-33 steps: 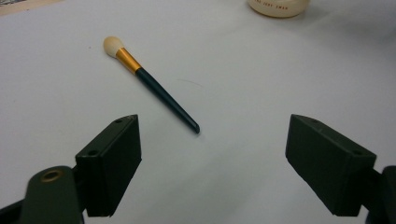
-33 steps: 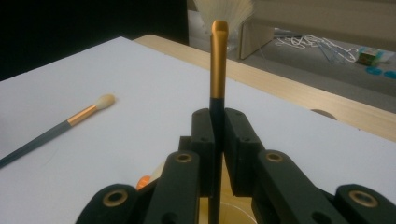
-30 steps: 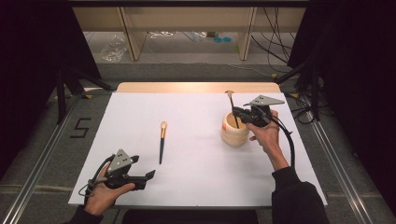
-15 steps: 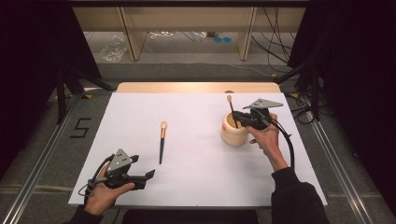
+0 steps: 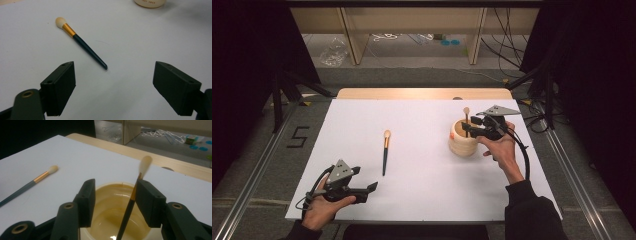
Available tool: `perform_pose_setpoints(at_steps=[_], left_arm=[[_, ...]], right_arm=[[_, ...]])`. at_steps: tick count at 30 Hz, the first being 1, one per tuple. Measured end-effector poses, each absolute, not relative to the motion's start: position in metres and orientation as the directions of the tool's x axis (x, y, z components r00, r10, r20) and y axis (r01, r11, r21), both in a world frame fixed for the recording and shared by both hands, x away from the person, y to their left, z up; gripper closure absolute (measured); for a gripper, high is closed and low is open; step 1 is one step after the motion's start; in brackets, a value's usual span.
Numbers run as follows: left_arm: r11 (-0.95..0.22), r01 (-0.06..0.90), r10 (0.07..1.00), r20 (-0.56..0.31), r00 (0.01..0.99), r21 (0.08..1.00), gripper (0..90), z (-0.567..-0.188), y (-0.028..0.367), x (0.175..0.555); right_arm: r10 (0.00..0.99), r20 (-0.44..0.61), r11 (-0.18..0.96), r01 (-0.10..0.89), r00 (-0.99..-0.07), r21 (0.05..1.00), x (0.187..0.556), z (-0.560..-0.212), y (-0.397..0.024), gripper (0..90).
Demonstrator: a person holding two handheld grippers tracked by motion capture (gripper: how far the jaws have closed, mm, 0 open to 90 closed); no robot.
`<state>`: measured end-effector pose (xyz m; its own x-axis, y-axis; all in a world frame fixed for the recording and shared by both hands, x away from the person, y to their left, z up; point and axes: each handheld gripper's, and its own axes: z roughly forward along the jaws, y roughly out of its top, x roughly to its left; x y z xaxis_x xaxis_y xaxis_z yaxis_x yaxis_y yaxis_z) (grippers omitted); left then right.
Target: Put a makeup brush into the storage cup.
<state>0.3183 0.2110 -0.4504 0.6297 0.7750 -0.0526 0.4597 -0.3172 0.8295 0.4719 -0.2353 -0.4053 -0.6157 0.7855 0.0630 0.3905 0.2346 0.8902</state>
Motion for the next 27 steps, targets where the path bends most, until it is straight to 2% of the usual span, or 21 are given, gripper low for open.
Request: perform_pose_setpoints(at_steps=[7,11,27], left_arm=[[-0.323,0.459,0.773,-0.049,0.632,0.828,18.1,-0.452,0.209,0.319],[-0.323,0.478,0.779,-0.057,0.624,0.817,18.1,-0.454,0.207,0.319],[-0.356,0.502,0.779,-0.046,0.625,0.788,18.8,-0.459,0.202,0.336]], right_arm=[[0.794,0.055,0.241,0.396,-0.606,0.886,0.458,-0.402,-0.232,36.9],[0.801,0.036,0.245,0.382,-0.598,0.891,0.449,-0.403,-0.23,33.4],[0.799,0.055,0.226,0.384,-0.599,0.895,0.407,-0.41,-0.229,31.0]])
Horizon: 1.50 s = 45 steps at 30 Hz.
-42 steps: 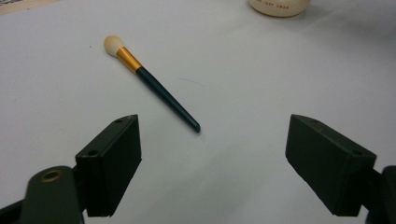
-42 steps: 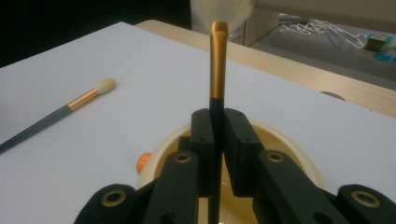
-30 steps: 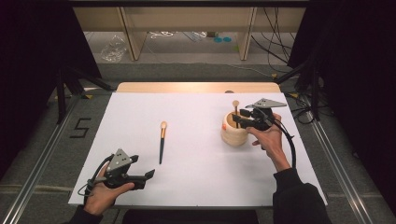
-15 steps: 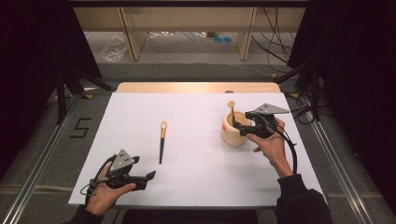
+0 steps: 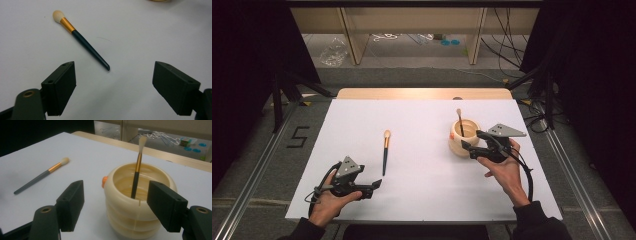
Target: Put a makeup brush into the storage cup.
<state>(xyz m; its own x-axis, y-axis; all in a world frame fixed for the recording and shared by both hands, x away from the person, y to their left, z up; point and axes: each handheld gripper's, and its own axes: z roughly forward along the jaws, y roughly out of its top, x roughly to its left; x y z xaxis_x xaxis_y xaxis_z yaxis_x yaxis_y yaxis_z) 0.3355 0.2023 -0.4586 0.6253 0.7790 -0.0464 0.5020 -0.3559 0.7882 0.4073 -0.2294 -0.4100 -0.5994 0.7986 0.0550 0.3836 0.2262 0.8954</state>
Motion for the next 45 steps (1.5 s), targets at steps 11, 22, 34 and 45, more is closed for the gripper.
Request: perform_pose_setpoints(at_steps=[11,22,34,45], left_arm=[[-0.316,0.498,0.796,-0.059,0.602,0.808,18.1,-0.458,0.201,0.341],[-0.338,0.491,0.782,-0.05,0.621,0.803,16.5,-0.458,0.201,0.349],[-0.375,0.497,0.788,-0.013,0.615,0.782,17.0,-0.456,0.19,0.374],[-0.422,0.526,0.788,0.012,0.616,0.738,18.3,-0.457,0.184,0.394]], right_arm=[[0.783,0.046,0.232,0.359,-0.62,0.904,0.389,-0.416,-0.228,22.3],[0.781,0.065,0.232,0.385,-0.622,0.893,0.373,-0.42,-0.223,16.8],[0.777,0.088,0.243,0.426,-0.623,0.872,0.361,-0.426,-0.228,16.7],[0.773,0.096,0.231,0.419,-0.627,0.878,0.352,-0.43,-0.23,16.6]])
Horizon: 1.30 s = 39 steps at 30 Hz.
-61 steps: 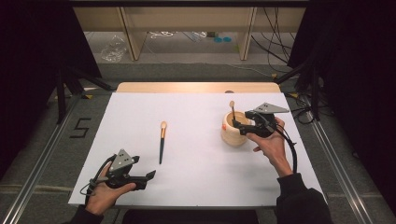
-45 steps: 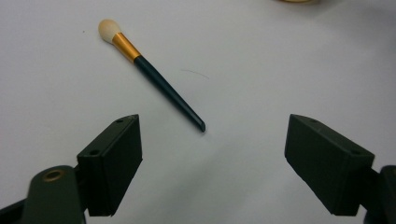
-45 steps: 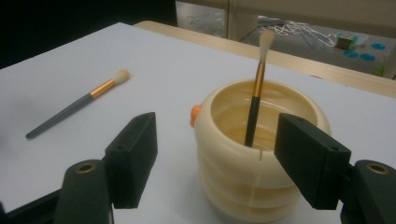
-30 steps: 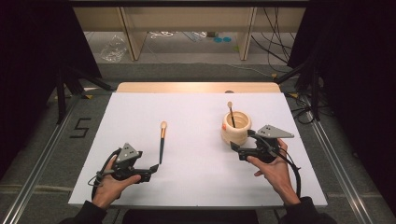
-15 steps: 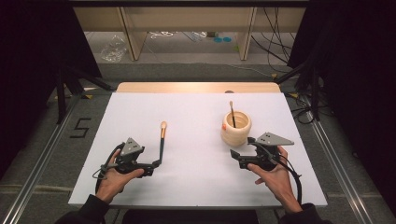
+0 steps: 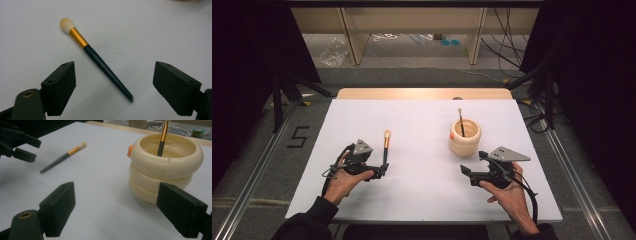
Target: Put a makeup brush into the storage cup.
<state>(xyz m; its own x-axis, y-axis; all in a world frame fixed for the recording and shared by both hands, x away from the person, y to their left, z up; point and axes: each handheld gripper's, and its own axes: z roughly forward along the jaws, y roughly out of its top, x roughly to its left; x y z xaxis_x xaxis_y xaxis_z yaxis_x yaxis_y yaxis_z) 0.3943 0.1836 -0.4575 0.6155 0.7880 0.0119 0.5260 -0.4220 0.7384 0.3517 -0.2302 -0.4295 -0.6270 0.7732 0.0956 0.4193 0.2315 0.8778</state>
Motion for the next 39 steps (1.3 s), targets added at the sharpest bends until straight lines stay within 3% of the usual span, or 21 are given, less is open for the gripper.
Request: perform_pose_setpoints(at_steps=[13,39], left_arm=[[-0.421,0.591,0.809,-0.01,0.588,0.687,18.1,-0.464,0.182,0.418],[-0.41,0.605,0.816,-0.021,0.578,0.682,17.5,-0.461,0.174,0.446]], right_arm=[[0.759,0.086,0.264,0.425,-0.646,0.866,0.348,-0.436,-0.231,16.7],[0.75,0.083,0.274,0.422,-0.656,0.864,0.346,-0.437,-0.229,17.0]])
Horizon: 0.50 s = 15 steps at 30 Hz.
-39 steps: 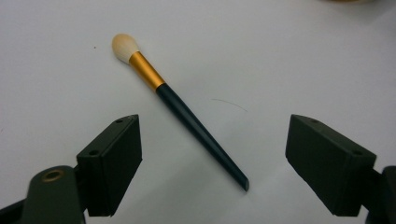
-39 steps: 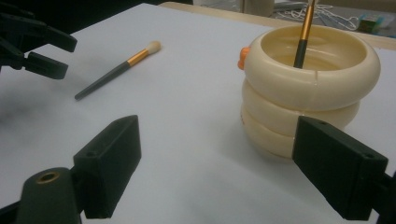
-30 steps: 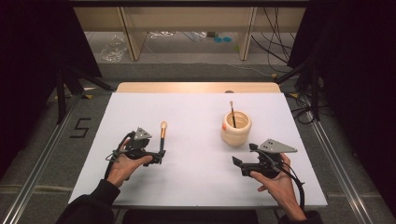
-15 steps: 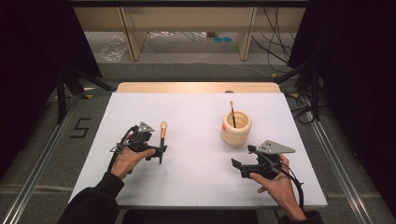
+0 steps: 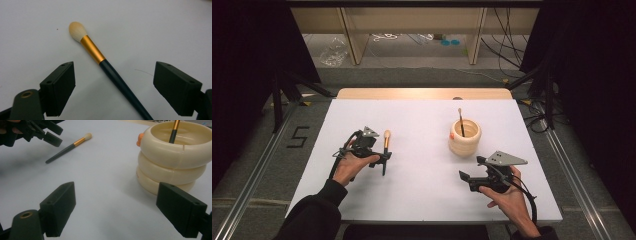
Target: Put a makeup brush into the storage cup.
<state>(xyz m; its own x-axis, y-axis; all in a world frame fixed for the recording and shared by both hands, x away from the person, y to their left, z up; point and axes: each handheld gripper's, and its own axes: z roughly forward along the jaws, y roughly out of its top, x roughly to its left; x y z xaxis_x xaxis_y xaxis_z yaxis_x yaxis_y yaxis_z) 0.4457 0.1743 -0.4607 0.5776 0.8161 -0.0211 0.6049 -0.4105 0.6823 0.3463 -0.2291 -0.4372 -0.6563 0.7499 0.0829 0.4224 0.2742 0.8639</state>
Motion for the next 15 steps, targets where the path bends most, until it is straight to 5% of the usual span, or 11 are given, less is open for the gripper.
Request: perform_pose_setpoints(at_steps=[15], left_arm=[[-0.475,0.616,0.8,0.017,0.6,0.628,18.1,-0.455,0.171,0.458]], right_arm=[[0.75,0.082,0.281,0.429,-0.656,0.858,0.346,-0.437,-0.229,17.1]])
